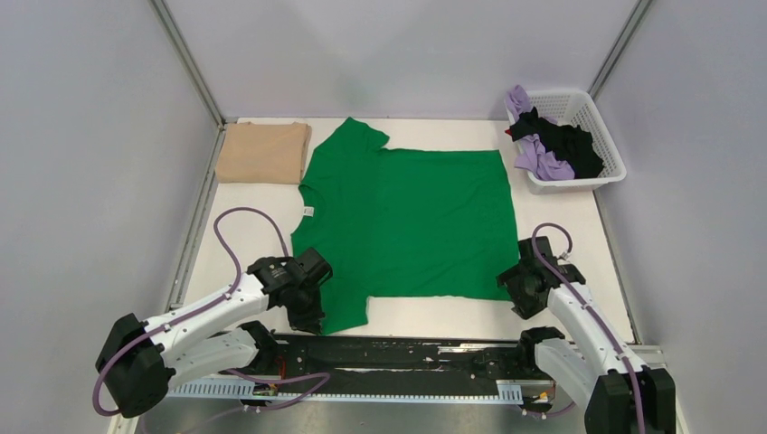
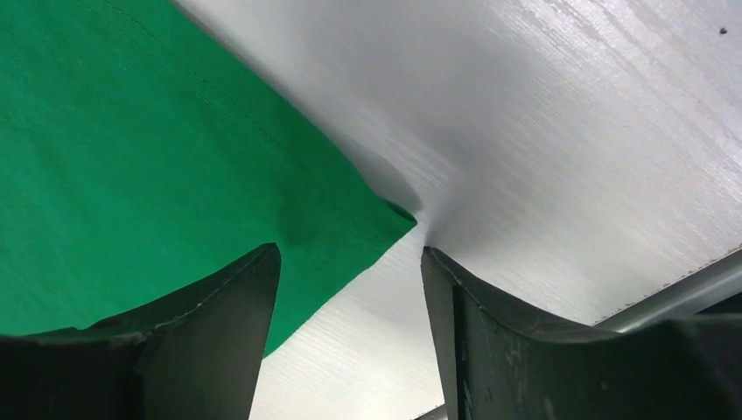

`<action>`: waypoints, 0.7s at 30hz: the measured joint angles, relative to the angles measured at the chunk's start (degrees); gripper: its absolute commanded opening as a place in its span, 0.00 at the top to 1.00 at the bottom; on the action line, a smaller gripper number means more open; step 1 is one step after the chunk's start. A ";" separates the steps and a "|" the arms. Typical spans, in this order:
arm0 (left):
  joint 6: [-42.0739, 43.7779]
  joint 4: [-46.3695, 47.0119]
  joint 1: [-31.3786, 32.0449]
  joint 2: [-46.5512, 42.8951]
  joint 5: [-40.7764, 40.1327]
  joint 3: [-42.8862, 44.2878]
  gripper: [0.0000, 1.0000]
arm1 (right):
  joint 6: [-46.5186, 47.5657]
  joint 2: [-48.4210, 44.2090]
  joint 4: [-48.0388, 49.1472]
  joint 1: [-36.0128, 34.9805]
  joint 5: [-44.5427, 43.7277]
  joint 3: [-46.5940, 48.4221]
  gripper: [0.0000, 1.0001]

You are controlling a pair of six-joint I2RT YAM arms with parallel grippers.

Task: Fold and stack the t-shirts
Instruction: Grab the side of the flattened tshirt closest away from the robot with both arms

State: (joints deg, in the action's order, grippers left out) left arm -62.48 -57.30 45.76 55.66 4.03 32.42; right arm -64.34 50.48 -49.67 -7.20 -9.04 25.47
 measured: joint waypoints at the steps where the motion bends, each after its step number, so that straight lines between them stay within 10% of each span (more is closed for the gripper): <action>1: -0.11 0.02 0.02 0.00 0.00 0.00 1.00 | -0.13 0.11 0.26 0.00 -0.07 -0.42 0.43; 12: 1.97 4.35 0.09 1.77 -1.38 1.99 1.00 | 0.46 1.73 5.64 0.00 -0.96 -1.42 1.00; 21: 8.90 14.58 0.15 6.27 -1.51 8.66 1.00 | 7.17 2.29 9.20 0.00 -0.26 -0.09 1.00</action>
State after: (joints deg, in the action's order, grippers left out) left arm -53.58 -42.72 45.91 61.93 2.52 41.08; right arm -57.17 52.77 -40.47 -7.20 -9.30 25.39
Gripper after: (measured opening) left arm 0.017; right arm 0.007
